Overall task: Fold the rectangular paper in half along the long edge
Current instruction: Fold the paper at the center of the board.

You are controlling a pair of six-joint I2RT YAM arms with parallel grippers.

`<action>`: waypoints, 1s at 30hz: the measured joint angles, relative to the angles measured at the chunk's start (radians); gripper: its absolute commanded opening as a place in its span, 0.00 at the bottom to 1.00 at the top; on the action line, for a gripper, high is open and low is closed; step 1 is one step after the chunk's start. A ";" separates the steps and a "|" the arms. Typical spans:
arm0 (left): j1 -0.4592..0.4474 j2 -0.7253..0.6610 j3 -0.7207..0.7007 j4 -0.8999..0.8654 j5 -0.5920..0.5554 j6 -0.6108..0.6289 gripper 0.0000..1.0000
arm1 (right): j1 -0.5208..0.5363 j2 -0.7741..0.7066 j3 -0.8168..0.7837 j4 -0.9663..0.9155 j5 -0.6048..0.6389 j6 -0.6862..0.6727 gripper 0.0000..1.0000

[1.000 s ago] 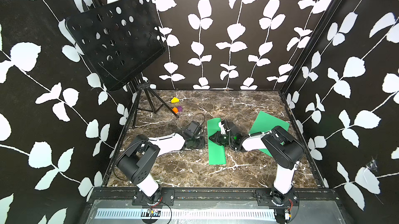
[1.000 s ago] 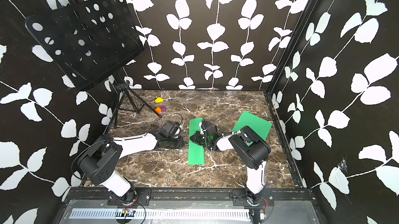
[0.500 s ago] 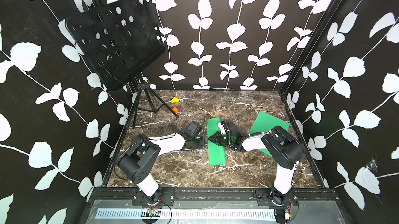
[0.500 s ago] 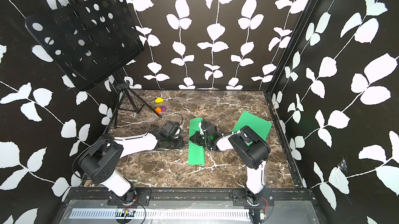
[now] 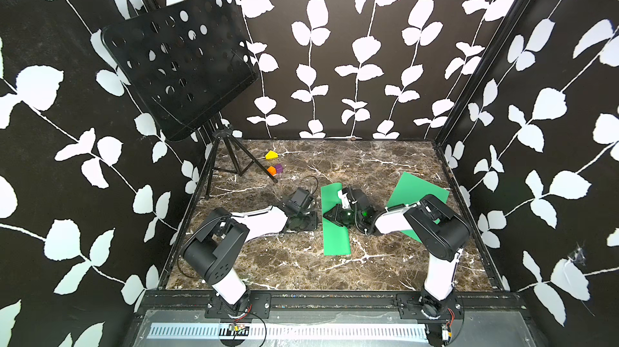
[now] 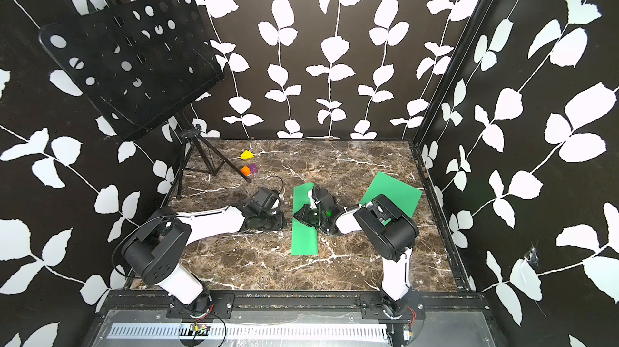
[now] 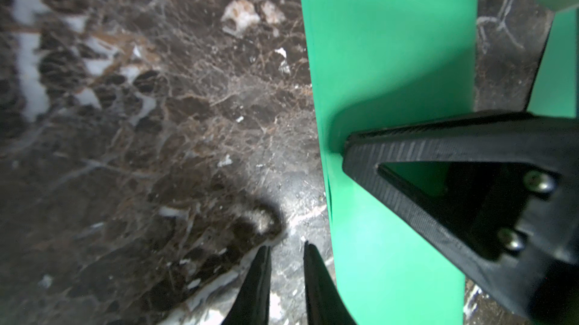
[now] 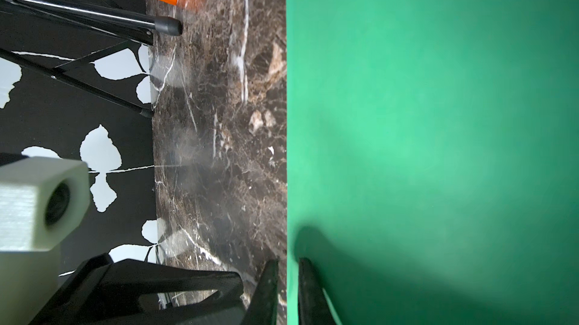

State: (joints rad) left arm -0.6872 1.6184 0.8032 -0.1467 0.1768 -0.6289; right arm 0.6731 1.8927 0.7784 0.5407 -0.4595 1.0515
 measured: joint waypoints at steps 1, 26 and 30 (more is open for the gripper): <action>0.000 0.000 0.000 0.000 0.000 0.000 0.23 | 0.000 0.000 0.000 0.000 -0.003 0.000 0.15; 0.000 0.014 -0.001 0.011 0.000 -0.001 0.23 | 0.000 0.000 0.000 0.000 -0.046 -0.002 0.15; 0.000 0.014 -0.001 0.011 0.000 0.000 0.22 | 0.000 0.001 0.000 0.000 -0.044 -0.004 0.15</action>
State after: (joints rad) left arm -0.6872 1.6325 0.8021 -0.1352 0.1772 -0.6292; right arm 0.6731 1.8938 0.7780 0.5411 -0.5037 1.0473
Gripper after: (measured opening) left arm 0.226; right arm 0.150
